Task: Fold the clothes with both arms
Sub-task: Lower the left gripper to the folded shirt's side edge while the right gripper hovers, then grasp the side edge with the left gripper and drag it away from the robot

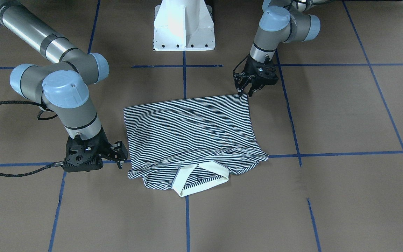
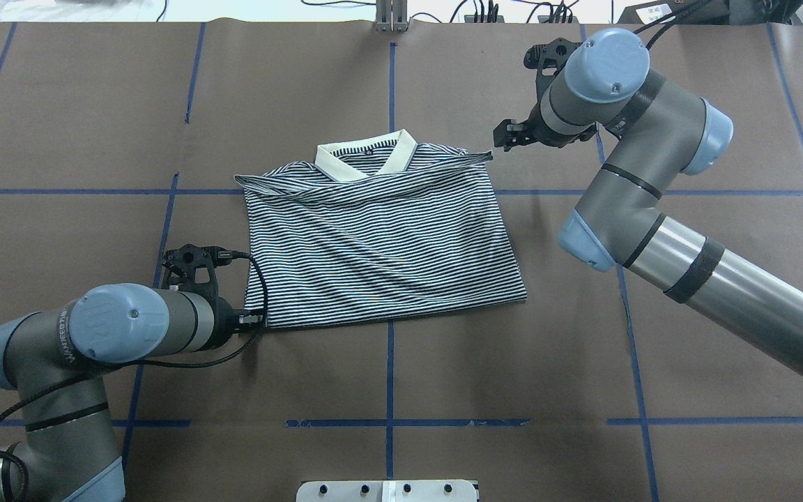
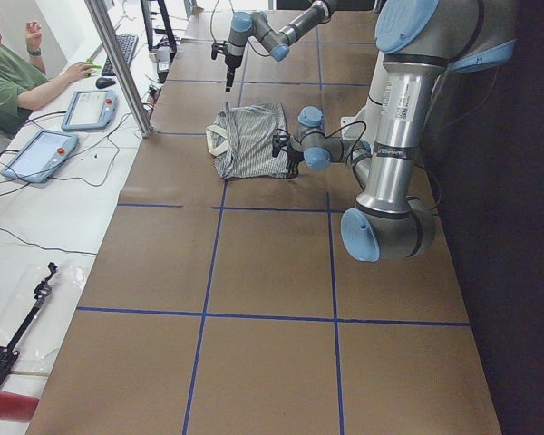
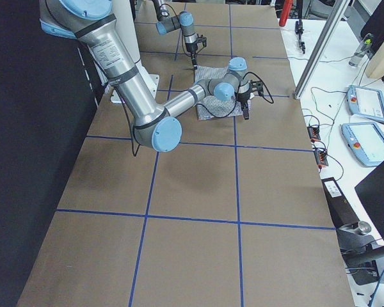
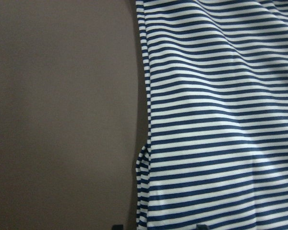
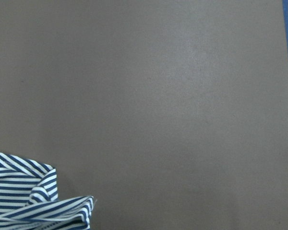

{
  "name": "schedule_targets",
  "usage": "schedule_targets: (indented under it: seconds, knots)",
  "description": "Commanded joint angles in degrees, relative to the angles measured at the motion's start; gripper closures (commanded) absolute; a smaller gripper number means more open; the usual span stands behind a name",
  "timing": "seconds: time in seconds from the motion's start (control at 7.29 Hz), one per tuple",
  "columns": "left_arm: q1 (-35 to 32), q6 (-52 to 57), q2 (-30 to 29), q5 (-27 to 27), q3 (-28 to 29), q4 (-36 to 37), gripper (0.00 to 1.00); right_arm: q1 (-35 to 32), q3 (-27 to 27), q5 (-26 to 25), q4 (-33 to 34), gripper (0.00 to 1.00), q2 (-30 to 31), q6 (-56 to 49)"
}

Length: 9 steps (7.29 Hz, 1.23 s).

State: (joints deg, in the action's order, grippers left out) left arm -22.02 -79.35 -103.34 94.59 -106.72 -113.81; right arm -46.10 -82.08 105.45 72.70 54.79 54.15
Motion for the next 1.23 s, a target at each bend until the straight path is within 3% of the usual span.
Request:
schedule_targets:
  seconds: [0.0,0.27,0.55,0.96,1.1]
  knots:
    - [0.1,0.2,-0.3,0.1,0.1,0.0,1.0,0.0,0.1,0.0,0.0,0.0,0.0,-0.1]
    - [-0.3,0.9,0.1,0.0,0.1,0.0,1.0,0.0,0.1,0.0,0.1,0.0,0.1,0.1]
    - [-3.2,10.3,1.0,-1.3,0.5,-0.1,1.0,0.0,0.1,-0.1,0.0,0.0,0.4,0.3]
    - [-17.1,26.0,-0.7,-1.3,9.6,-3.0,1.0,0.0,0.2,-0.2,0.0,0.0,0.4,0.3]
    - [-22.4,31.0,-5.5,-1.3,16.9,-6.2,1.0,0.0,0.2,-0.2,0.1,0.0,0.4,0.3]
